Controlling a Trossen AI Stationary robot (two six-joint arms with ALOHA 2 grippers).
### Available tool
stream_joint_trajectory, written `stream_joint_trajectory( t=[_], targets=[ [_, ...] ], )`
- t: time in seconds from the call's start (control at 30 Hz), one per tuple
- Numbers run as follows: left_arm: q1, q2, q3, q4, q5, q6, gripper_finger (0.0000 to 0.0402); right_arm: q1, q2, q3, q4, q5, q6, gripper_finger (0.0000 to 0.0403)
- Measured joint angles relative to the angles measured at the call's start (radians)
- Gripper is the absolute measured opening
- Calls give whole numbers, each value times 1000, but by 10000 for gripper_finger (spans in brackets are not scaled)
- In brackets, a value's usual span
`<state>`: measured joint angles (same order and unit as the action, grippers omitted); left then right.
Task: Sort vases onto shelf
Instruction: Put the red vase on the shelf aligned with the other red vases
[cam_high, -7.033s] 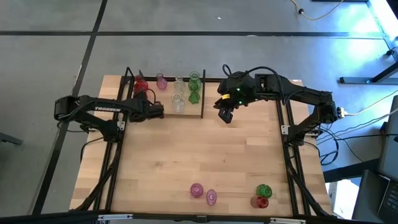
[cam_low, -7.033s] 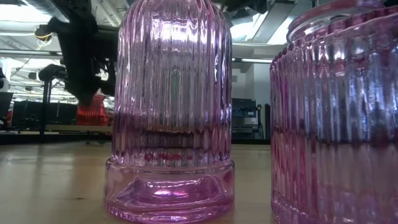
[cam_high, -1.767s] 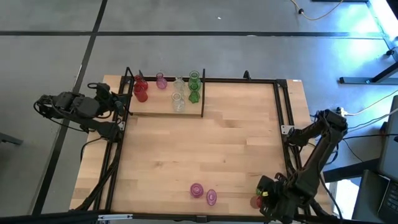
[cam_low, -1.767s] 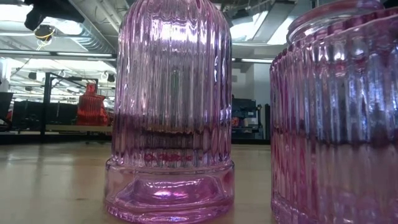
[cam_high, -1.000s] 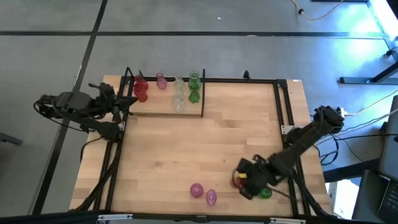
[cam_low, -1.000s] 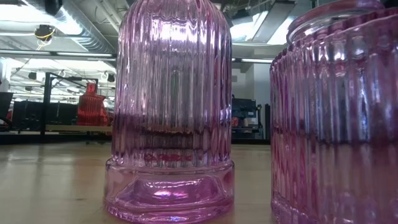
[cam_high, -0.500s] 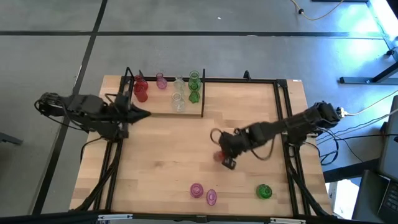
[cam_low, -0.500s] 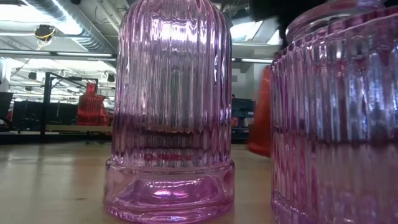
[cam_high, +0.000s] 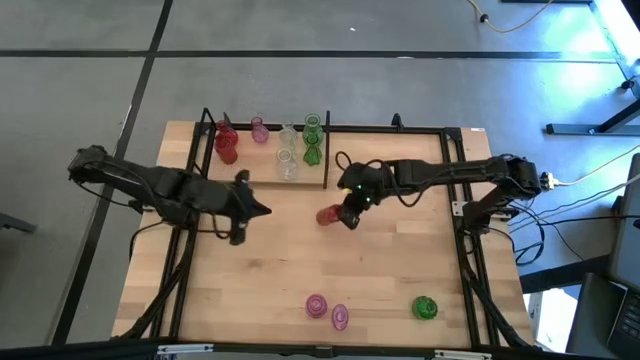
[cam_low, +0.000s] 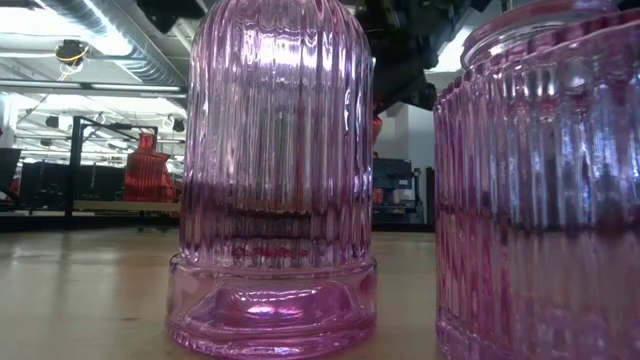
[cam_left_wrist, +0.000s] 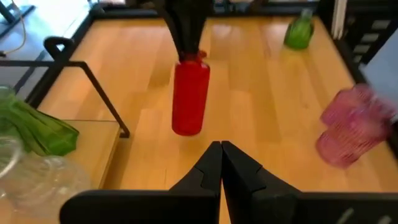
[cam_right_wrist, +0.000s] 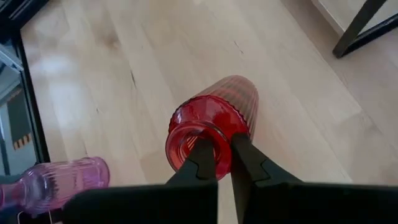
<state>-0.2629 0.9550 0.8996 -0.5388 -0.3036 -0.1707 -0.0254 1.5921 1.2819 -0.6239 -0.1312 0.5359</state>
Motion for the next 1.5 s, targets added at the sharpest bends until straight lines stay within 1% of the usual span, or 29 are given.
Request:
stream_joint_trajectory(
  t=[0.1, 0.2, 0.3, 0.47, 0.6, 0.67, 0.8, 0.9, 1.0, 1.17, 1.3, 1.4, 1.5],
  targets=[
    [18, 70, 0, 33, 6, 6, 4, -4, 0, 0, 9, -20, -11, 0],
    [37, 143, 0, 76, 6, 3, 29, -1, 0, 0, 36, -21, -13, 0],
    [60, 207, 0, 137, 1, 1, 70, 0, 0, 0, 57, -21, -12, 0],
    [101, 281, 0, 279, 11, -10, 150, -1, 0, 0, 55, -20, -12, 0],
    [140, 316, 0, 375, 64, -57, 211, -1, 0, 0, 67, -20, -11, 0],
    [159, 329, 0, 386, 92, -63, 237, -1, 0, 0, 98, -22, -10, 0],
    [181, 359, 0, 420, 150, -60, 275, -1, 0, 1, 181, -46, 15, 0],
    [183, 375, 0, 434, 164, -35, 293, -1, -1, 1, 235, -46, 20, 0],
    [182, 389, 0, 439, 165, -31, 302, -1, -2, 2, 240, -46, 36, 0],
    [190, 416, 0, 456, 166, -29, 310, -1, -2, 2, 255, -54, 43, 0],
    [211, 460, 0, 473, 211, -37, 319, -1, -2, 2, 301, -70, 67, 0],
    [212, 488, 2, 491, 216, -37, 323, -1, -2, 2, 327, -72, 68, 0],
    [212, 499, 27, 484, 213, -32, 319, -1, -2, 2, 305, -72, 69, 0]
  ],
)
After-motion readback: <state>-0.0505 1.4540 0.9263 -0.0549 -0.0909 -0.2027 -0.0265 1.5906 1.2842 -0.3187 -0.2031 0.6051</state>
